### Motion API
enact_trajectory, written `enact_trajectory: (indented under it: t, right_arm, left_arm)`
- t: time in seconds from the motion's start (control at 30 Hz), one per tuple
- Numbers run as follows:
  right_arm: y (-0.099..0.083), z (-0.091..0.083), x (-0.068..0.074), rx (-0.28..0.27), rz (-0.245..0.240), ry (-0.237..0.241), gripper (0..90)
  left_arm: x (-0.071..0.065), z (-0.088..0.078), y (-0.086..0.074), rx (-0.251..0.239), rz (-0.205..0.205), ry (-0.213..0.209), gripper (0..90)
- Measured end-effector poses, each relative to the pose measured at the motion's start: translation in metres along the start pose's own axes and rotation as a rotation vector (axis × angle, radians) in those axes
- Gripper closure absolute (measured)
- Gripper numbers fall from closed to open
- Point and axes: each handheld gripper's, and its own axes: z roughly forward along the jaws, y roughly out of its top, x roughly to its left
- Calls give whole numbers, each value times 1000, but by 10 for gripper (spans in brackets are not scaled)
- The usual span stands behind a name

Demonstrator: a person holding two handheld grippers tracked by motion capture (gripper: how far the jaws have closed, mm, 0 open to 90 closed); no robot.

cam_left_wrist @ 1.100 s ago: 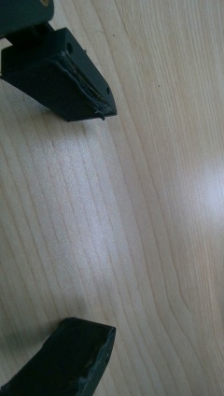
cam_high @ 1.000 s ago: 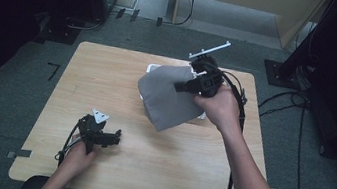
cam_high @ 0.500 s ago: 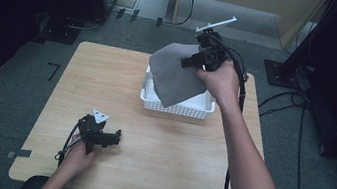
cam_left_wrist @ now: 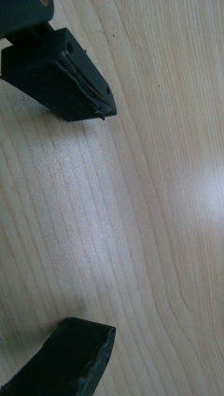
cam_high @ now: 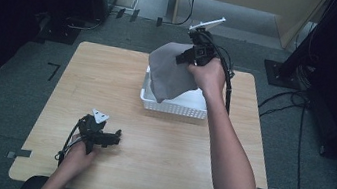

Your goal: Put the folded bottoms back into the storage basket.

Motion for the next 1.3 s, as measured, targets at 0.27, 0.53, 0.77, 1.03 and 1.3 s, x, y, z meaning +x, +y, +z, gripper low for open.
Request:
enact_trajectory:
  t: [0.27,0.53,0.77,1.03,1.3]
  right_arm:
    - [-5,28,-9,18,55,10,804]
    - [-27,63,-39,37,131,-1,803]
    - [-42,77,-63,58,186,-12,801]
    - [-54,84,-82,75,207,-29,796]
    - [-70,95,-99,87,246,-20,796]
  left_arm:
    - [0,0,0,1,-1,-1,0]
    - [0,0,0,-2,-2,0,0]
    - [0,0,0,-2,-2,0,0]
    - [0,0,0,-4,-5,0,0]
    - [0,0,0,-1,-2,0,0]
